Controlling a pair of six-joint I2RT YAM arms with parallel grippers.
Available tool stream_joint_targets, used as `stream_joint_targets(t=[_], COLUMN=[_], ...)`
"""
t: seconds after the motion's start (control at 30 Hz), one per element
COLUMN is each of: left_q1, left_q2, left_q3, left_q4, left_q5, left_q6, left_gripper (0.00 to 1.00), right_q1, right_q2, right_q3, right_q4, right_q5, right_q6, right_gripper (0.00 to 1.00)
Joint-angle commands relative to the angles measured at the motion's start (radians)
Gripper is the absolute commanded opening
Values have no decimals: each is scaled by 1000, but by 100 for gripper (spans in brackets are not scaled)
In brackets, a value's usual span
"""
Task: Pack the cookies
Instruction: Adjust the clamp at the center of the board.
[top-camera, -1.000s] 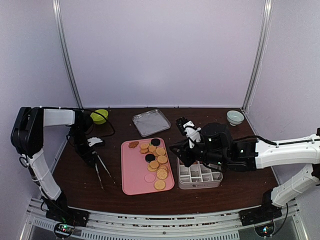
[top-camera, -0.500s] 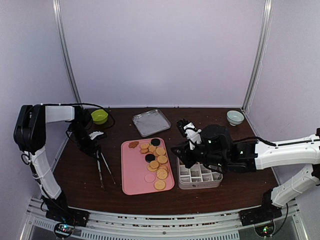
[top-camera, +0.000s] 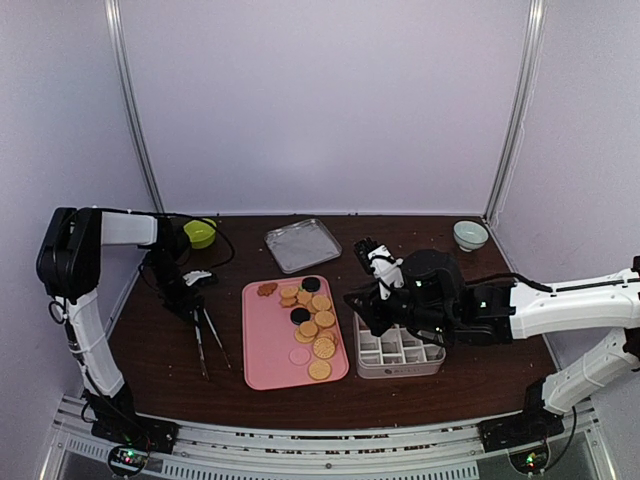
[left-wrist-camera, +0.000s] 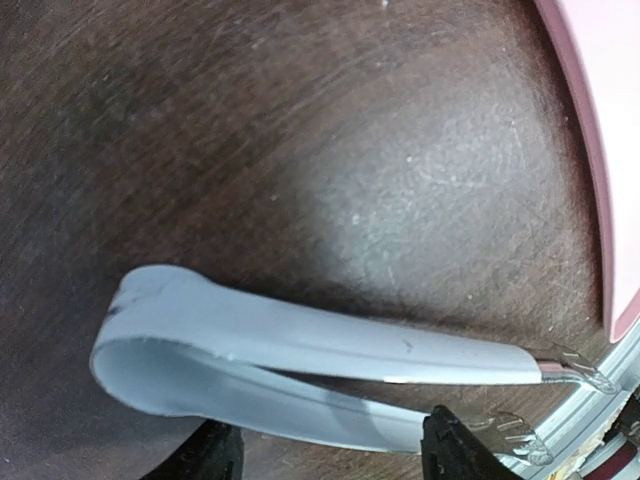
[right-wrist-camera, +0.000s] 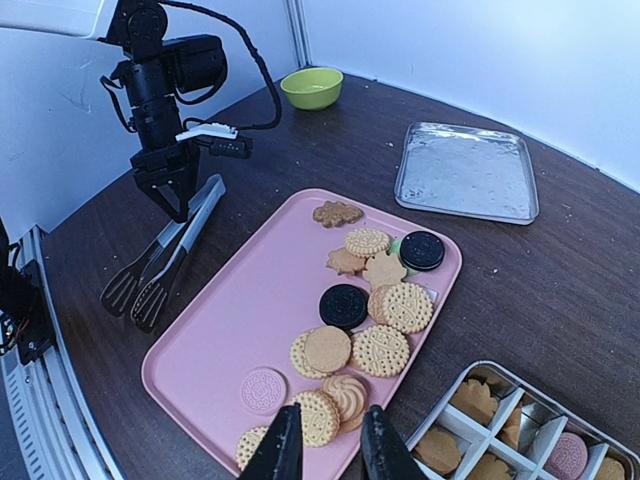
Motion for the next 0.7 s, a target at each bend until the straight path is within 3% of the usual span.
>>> stream_joint_targets(t=[0.0, 0.4, 0.67], left_q1=[-32, -47, -70], left_q2=[27, 47, 105], left_q3=[36, 163, 245], left_q4=[-12, -28, -53], left_q5=[-27, -196, -177], left_q6=[-9, 20, 7], left_gripper=[61, 30, 27], right_q1=[-4, -4, -5], right_q2=[-12, -19, -34], right_q3=[25, 24, 2], right_q4=[-18, -27, -24], right_q5=[29, 39, 44], right_q6=[-2, 1, 15], right_gripper=[21, 20, 19])
